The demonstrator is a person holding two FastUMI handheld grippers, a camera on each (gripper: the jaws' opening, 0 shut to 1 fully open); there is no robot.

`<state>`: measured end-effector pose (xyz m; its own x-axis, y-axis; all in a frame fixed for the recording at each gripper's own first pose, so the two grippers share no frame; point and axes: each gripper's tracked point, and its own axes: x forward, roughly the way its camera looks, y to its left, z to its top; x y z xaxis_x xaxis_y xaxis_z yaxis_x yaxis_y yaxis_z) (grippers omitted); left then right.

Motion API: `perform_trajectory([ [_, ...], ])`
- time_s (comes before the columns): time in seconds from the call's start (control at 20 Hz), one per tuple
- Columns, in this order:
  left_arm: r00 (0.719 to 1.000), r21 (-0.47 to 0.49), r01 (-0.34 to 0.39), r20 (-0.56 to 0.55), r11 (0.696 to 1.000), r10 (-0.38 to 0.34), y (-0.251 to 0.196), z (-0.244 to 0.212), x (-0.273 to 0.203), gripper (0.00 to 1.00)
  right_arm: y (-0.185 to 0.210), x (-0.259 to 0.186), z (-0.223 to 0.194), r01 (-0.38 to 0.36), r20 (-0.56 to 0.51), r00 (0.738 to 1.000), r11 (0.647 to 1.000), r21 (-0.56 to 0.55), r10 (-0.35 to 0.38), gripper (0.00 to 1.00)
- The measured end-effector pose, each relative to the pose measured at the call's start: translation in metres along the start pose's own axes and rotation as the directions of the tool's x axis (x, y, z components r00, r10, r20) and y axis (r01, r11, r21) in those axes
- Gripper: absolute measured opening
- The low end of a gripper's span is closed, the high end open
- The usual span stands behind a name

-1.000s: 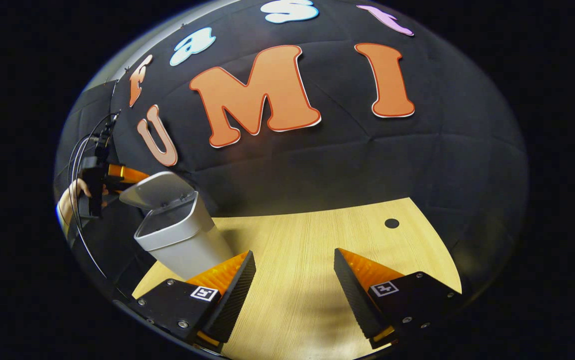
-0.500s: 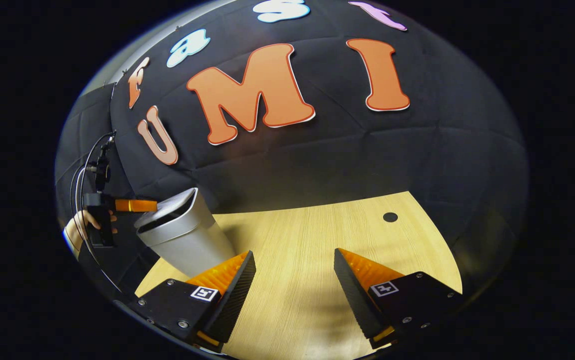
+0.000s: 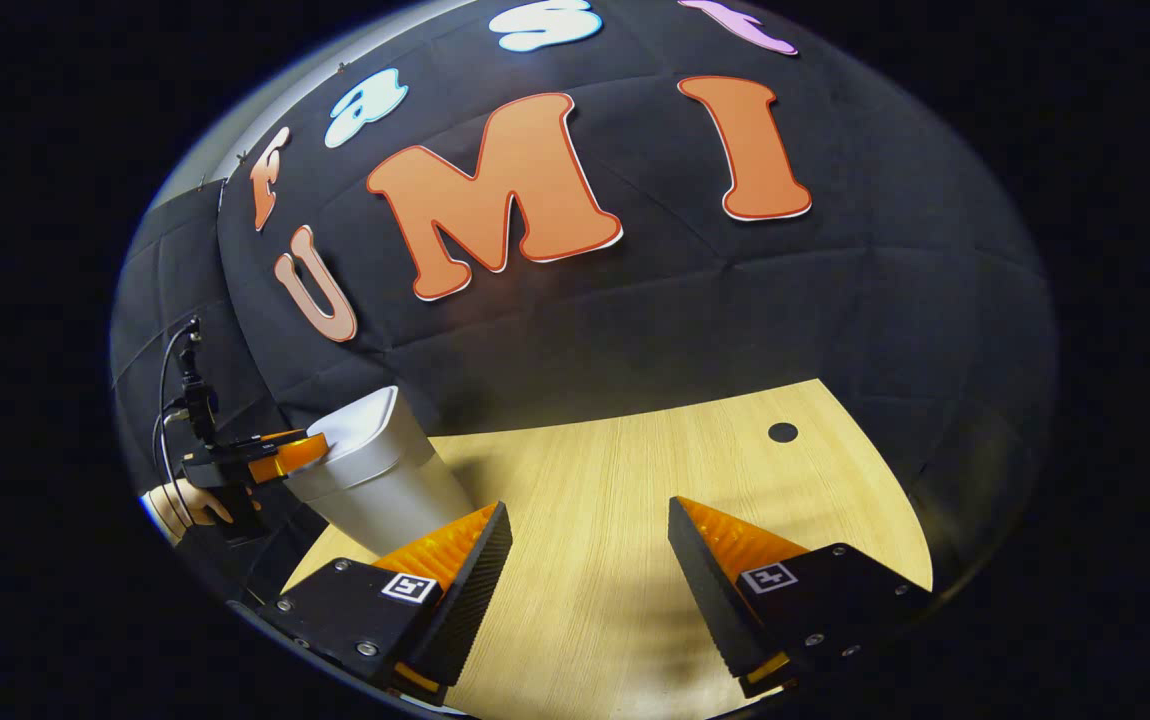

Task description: Press the lid of the desktop garbage bin to open it, pick up the crumpled paper on the desktop and throw it into the bin, then pick up the pop can on the desktop and drop it into the bin, and finally close the garbage bin lid.

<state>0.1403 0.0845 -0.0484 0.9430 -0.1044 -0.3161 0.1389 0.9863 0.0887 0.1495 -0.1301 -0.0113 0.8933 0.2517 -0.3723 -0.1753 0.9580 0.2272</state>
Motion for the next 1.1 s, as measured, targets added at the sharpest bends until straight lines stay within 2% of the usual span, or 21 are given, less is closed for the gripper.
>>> perform_trajectory([
  [0.2,1.0,-0.013,-0.005,0.006,1.0,0.005,0.001,0.004,-0.003,0.94,0.0,-0.001,0.001,0.001,0.002,1.0,1.0,-0.008,-0.001,0.94],
  [0.35,0.999,-0.033,-0.038,0.016,0.999,0.039,0.002,0.01,-0.004,0.94,0.0,-0.003,0.006,0.003,0.01,1.0,1.0,-0.001,-0.003,0.94],
  [0.7,0.986,-0.05,0.047,0.162,0.998,-0.038,-0.06,0.065,-0.039,0.94,0.006,-0.013,0.036,0.024,0.089,0.996,0.999,-0.032,-0.021,0.94],
  [0.85,0.979,-0.045,0.1,0.18,0.994,-0.091,-0.092,0.07,-0.056,0.94,0.014,-0.017,0.038,0.032,0.111,0.994,0.998,-0.06,-0.026,0.94],
  [1.1,0.973,-0.071,0.139,0.193,0.988,-0.123,-0.125,0.067,-0.074,0.94,0.021,-0.028,0.041,0.065,0.164,0.985,0.991,-0.116,-0.045,0.94],
])
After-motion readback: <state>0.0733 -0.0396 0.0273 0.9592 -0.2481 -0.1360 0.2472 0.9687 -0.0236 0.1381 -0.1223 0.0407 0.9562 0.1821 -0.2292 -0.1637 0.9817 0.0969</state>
